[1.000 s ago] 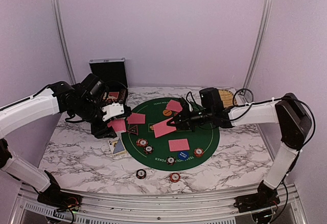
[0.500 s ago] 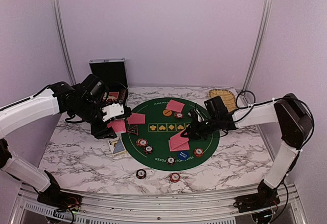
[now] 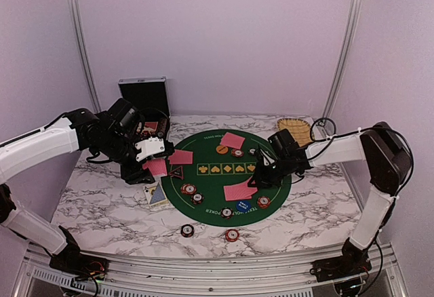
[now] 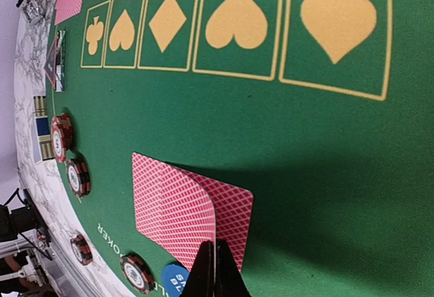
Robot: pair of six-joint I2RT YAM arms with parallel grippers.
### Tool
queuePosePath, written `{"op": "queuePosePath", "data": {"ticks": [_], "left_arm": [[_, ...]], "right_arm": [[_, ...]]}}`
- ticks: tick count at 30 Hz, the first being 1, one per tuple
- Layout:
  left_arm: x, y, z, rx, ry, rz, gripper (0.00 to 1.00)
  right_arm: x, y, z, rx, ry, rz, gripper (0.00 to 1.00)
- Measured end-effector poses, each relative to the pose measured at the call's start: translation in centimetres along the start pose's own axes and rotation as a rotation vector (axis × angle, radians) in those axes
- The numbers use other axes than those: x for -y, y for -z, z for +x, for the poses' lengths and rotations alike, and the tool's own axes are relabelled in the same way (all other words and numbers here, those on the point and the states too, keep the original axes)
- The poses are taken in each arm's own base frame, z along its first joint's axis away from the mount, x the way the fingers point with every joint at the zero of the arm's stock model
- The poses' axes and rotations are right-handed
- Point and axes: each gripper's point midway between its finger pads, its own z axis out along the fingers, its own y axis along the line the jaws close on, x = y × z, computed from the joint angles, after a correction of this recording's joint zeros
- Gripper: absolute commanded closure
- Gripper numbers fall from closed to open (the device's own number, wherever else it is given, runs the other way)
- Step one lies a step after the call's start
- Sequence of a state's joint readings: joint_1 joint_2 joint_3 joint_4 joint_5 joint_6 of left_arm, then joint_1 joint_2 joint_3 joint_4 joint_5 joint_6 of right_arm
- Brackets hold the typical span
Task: Distribute texas hold em gaming equipment
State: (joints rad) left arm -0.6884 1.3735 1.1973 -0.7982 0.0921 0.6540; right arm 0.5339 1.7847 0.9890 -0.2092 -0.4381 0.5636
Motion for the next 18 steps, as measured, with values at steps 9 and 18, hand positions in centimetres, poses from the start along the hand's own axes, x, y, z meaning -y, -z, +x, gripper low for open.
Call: {"op": "queuePosePath", "data": {"ticks": [9, 18], "left_arm": [[0.0, 0.0, 0.0, 0.0, 0.0, 0.0, 1.0], [0.0, 0.0, 0.0, 0.0, 0.0, 0.0, 1.0]], "right_arm": [[1.2, 0.1, -0.2, -0.014, 0.046, 0.087, 0.61], [2.0, 1.2, -1.6, 0.006, 0.087, 0.199, 0.49]]}}
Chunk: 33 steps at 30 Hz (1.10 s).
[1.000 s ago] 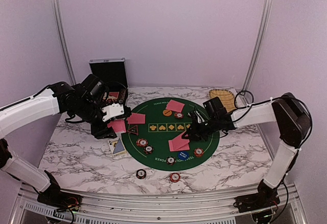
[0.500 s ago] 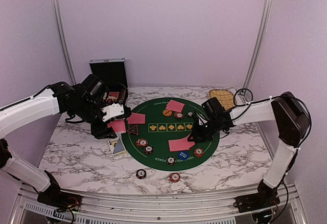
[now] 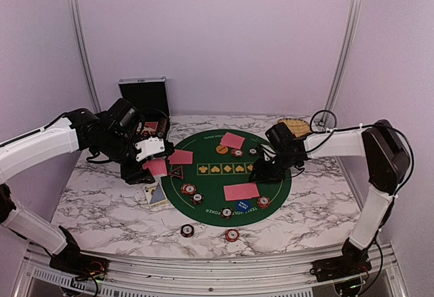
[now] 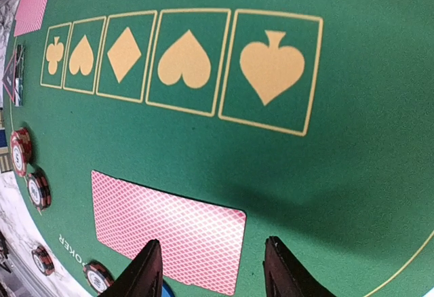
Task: Distribute texas hold em gaming equipment
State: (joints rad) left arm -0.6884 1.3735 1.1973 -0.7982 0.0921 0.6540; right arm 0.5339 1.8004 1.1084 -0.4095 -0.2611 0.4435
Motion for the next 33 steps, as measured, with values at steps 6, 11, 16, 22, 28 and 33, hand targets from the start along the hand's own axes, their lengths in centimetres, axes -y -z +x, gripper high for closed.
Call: {"op": "queuePosePath", "data": {"ticks": [6, 11, 16, 22, 28, 33], "left_arm": [[0.0, 0.0, 0.0, 0.0, 0.0, 0.0, 1.0], [0.0, 0.0, 0.0, 0.0, 0.0, 0.0, 1.0], [0.0, 0.0, 0.0, 0.0, 0.0, 0.0, 1.0], [0.0, 0.0, 0.0, -0.001, 0.0, 0.0, 1.0], [0.0, 0.0, 0.0, -0.001, 0.0, 0.0, 1.0], [0.0, 0.0, 0.0, 0.0, 0.0, 0.0, 1.0]], "right_arm": [[-1.3, 0.9, -2.1, 0.052, 0.027, -0.007, 0.53], [-4.8, -0.2, -3.9, 0.079, 0.076, -0.076, 0.55], [-8.1, -3.6, -3.4, 0.037, 0.132, -0.116, 0.57], [-8.8, -5.9, -1.7, -0.016, 0.149, -0.117, 0.59], [-8.5, -5.9, -1.2, 0.001, 0.146, -0.131, 0.6], [-7.6, -4.9, 0.5, -0.002, 0.138, -0.13, 0.6]]}}
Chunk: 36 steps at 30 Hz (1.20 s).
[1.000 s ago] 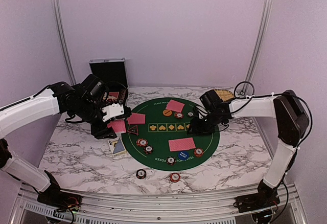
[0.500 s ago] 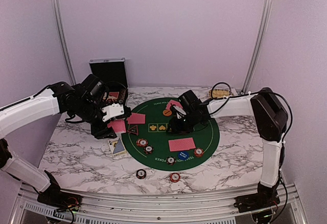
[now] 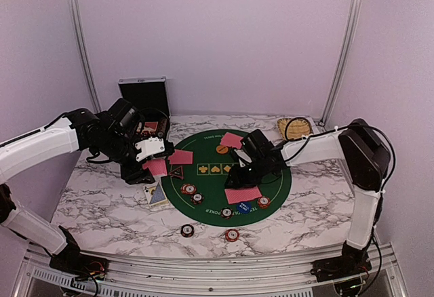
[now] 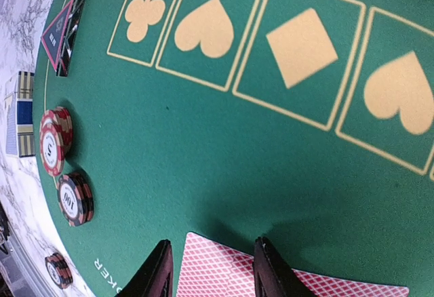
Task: Distribute texas hold em gaming equipment
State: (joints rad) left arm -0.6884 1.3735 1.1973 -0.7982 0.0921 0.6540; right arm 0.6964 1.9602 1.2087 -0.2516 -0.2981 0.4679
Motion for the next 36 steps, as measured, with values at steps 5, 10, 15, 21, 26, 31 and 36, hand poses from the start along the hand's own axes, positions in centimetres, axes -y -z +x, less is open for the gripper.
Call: {"op": "queuePosePath", "data": {"ticks": [5, 10, 15, 21, 26, 31, 36], "left_arm": [[0.0, 0.0, 0.0, 0.0, 0.0, 0.001, 1.0], [0.0, 0.0, 0.0, 0.0, 0.0, 0.001, 1.0], [0.0, 0.0, 0.0, 0.0, 0.0, 0.001, 1.0], [0.0, 0.0, 0.0, 0.001, 0.0, 0.001, 1.0], [0.1, 0.0, 0.0, 0.002, 0.0, 0.004, 1.0], [0.1, 0.0, 0.0, 0.003, 0.0, 0.004, 1.0], [0.1, 0.0, 0.0, 0.003, 0.0, 0.004, 1.0]], "right_arm": [[0.4, 1.0, 1.5, -0.01, -0.015, 0.007, 0.6], [0.4, 1.2, 1.5, -0.013, -0.028, 0.008, 0.5], [-1.7, 2.4, -0.5, 0.028, -0.053, -0.052, 0.32], [-8.5, 5.6, -5.2, 0.144, -0.069, -0.29, 0.19], [-15.7, 6.8, -6.9, 0.151, -0.049, -0.521, 0.16], [-20.7, 5.0, -5.6, 0.068, -0.043, -0.671, 0.16], [-22.2, 2.8, -3.7, -0.019, -0.074, -0.73, 0.16]]}}
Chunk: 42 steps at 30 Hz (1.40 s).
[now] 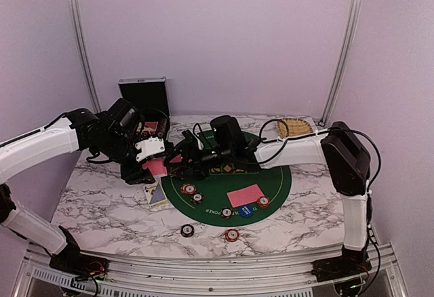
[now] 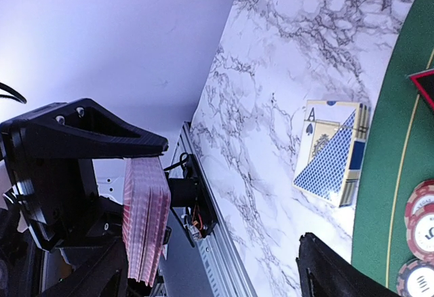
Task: Distribute texas hold em gaming equipment
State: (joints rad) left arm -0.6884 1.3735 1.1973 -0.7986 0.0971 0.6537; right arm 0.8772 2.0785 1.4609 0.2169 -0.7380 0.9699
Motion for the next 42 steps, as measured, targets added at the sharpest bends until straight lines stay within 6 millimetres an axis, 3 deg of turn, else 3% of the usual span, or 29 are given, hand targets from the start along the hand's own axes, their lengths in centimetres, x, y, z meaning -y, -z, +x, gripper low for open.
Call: {"op": "queuePosePath", "data": {"ticks": [11, 28, 42], "left_arm": [[0.0, 0.0, 0.0, 0.0, 0.0, 0.0, 1.0], [0.0, 0.0, 0.0, 0.002, 0.0, 0.003, 1.0], [0.1, 0.0, 0.0, -0.001, 0.0, 0.005, 1.0]], "right_arm": [[-2.2, -1.4, 0.0, -0.024, -0.011, -0.117, 0.17], [-3.3, -5.7, 0.4, -0.091, -0.024, -0.198, 0.19], [-2.1, -6.8, 1.4, -0.145, -0.05, -0.19, 0.29]]}}
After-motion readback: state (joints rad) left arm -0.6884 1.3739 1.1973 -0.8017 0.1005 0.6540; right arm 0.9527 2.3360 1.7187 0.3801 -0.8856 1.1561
